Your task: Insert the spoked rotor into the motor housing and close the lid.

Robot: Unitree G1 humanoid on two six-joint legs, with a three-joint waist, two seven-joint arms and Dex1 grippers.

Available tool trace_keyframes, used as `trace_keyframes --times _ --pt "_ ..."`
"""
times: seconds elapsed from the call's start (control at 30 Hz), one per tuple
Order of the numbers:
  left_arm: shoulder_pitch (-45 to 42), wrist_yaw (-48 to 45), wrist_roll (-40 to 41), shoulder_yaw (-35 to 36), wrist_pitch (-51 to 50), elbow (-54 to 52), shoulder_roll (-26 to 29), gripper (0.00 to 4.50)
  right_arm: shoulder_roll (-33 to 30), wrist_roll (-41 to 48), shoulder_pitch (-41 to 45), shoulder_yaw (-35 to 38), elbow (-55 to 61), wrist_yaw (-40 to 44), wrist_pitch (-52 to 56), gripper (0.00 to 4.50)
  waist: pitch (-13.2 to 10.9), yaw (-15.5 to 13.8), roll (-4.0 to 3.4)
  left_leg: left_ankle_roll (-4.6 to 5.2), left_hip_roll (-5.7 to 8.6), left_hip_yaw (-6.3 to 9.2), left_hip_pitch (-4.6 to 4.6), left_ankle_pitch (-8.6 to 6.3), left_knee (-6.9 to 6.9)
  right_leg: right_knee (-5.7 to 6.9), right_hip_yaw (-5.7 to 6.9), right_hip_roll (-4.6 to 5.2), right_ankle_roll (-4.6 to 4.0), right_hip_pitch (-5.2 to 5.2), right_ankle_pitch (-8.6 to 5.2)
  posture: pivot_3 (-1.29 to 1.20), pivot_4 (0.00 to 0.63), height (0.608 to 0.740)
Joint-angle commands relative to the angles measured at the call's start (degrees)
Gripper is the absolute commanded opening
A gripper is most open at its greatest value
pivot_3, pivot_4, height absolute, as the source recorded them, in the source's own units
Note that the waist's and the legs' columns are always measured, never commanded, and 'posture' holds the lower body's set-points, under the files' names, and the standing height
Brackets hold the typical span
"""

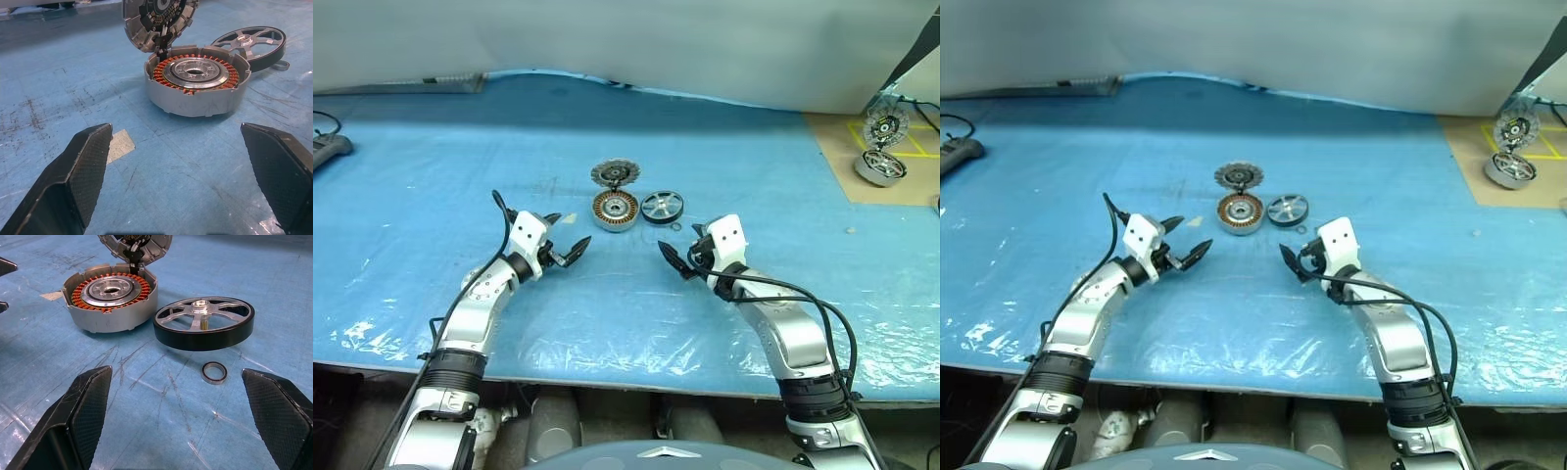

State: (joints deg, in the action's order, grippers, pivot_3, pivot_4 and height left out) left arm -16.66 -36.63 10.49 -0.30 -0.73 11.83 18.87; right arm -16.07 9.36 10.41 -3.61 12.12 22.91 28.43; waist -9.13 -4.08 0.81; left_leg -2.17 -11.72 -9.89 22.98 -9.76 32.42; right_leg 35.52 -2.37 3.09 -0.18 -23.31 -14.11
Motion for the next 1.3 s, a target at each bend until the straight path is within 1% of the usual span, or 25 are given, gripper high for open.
trace_keyframes --times 0.03,0.37,1.3 --pt "-0.34 0.04 0.44 0.56 0.09 -2.21 0.43 4.50 -0.29 -0.03 1.11 0.13 0.86 0.27 -1.25 4.49 0.00 0.00 0.00 0.00 0.00 0.00 0.00 0.00 0.00 0.00 0.00 0.00 0.00 0.00 0.00 0.00 0.150 0.740" --pt "-0.75 1.28 -0.06 0.45 -1.60 -1.90 0.27 4.50 -0.20 -0.34 1.24 0.00 0.53 0.19 -1.27 4.49 0.00 0.00 0.00 0.00 0.00 0.00 0.00 0.00 0.00 0.00 0.00 0.00 0.00 0.00 0.00 0.00 0.150 0.740" --pt "-0.98 0.74 -0.50 0.31 -0.76 -1.81 0.46 4.50 0.54 -0.32 1.59 0.01 0.14 -0.05 -2.23 4.49 0.00 0.00 0.00 0.00 0.00 0.00 0.00 0.00 0.00 0.00 0.00 0.00 0.00 0.00 0.00 0.00 0.150 0.740"
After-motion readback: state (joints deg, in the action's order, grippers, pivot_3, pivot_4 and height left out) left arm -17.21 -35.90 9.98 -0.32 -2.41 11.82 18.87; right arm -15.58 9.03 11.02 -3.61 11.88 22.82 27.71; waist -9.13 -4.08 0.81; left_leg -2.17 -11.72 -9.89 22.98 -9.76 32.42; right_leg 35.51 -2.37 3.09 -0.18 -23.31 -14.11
